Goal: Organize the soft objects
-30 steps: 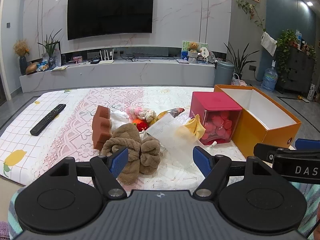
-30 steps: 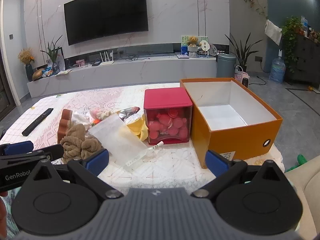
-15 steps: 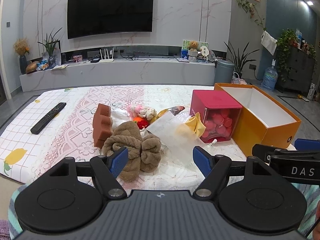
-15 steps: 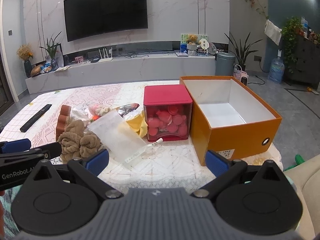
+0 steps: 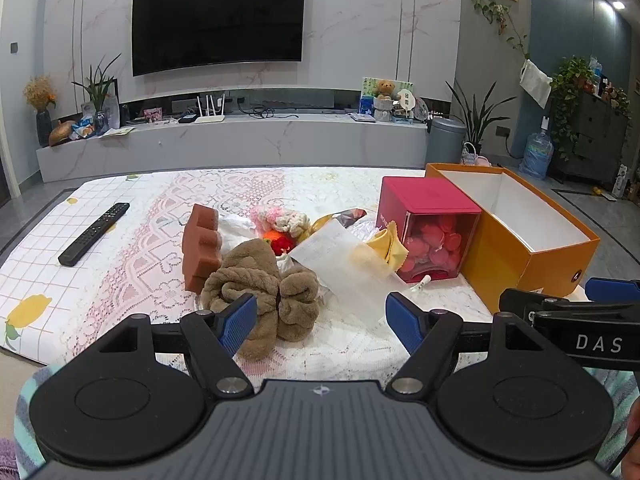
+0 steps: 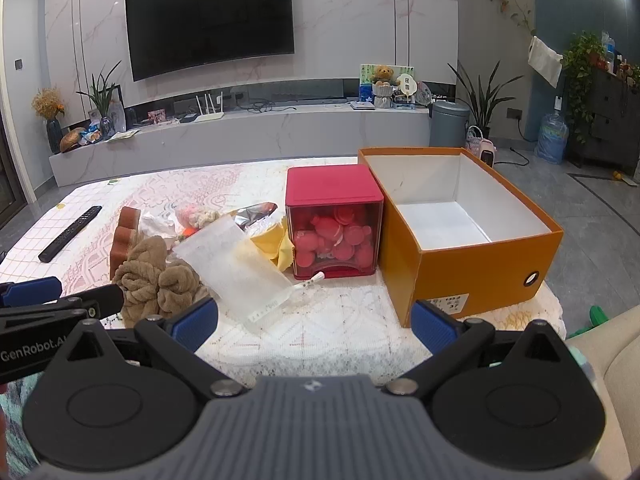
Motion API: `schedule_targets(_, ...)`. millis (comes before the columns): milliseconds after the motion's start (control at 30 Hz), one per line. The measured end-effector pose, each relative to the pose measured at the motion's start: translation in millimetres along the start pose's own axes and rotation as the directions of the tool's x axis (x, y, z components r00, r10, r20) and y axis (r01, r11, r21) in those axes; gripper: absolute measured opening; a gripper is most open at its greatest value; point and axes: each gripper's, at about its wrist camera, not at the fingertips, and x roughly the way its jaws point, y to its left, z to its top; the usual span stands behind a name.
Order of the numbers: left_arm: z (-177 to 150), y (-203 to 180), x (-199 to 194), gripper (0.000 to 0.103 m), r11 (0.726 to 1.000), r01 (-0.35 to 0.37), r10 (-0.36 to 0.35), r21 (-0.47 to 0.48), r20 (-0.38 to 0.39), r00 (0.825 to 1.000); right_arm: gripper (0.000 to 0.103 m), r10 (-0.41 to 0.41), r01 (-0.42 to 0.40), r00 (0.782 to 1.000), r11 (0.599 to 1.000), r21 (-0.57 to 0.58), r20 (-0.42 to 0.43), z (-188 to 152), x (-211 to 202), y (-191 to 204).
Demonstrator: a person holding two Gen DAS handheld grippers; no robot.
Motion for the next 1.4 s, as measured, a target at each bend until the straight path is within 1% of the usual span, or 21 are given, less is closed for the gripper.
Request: schedule_targets(1400,-3.1,-0.3,1.3,0.086,1.000,0.013,-0.013,0.004,-0.026,1.000,0.100,-0.007,0.007,1.000,1.000,-0.012,-0.014,-1.5,-0.4,1.3)
